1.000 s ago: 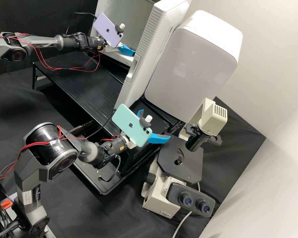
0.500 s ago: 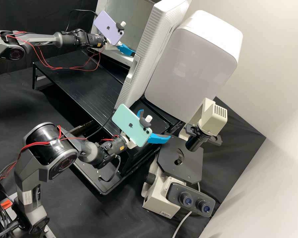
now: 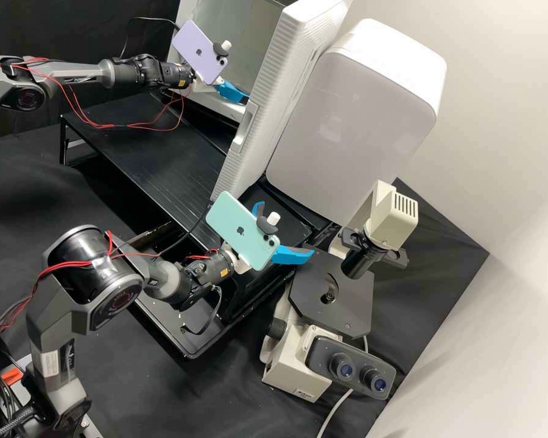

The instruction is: Take the petri dish out of the incubator

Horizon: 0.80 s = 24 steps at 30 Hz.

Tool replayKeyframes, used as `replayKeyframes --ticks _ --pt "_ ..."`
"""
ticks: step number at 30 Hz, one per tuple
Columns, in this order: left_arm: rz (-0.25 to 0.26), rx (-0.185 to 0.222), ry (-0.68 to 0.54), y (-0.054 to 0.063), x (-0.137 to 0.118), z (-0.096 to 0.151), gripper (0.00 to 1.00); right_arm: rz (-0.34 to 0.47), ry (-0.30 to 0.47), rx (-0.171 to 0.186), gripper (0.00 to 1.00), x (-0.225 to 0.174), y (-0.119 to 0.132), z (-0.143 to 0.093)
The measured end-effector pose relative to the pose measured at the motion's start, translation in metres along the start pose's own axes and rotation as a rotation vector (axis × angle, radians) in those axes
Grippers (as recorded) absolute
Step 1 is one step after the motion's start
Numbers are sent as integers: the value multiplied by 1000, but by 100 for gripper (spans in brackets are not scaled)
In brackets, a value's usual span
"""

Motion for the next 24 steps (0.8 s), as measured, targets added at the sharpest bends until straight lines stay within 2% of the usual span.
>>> replayKeyframes --ticks 18,24 --pt "5 1 5 0 0 0 100 0 0 0 100 0 0 0" --pt "60 48 36 -3 0 -4 100 0 0 0 100 0 0 0"
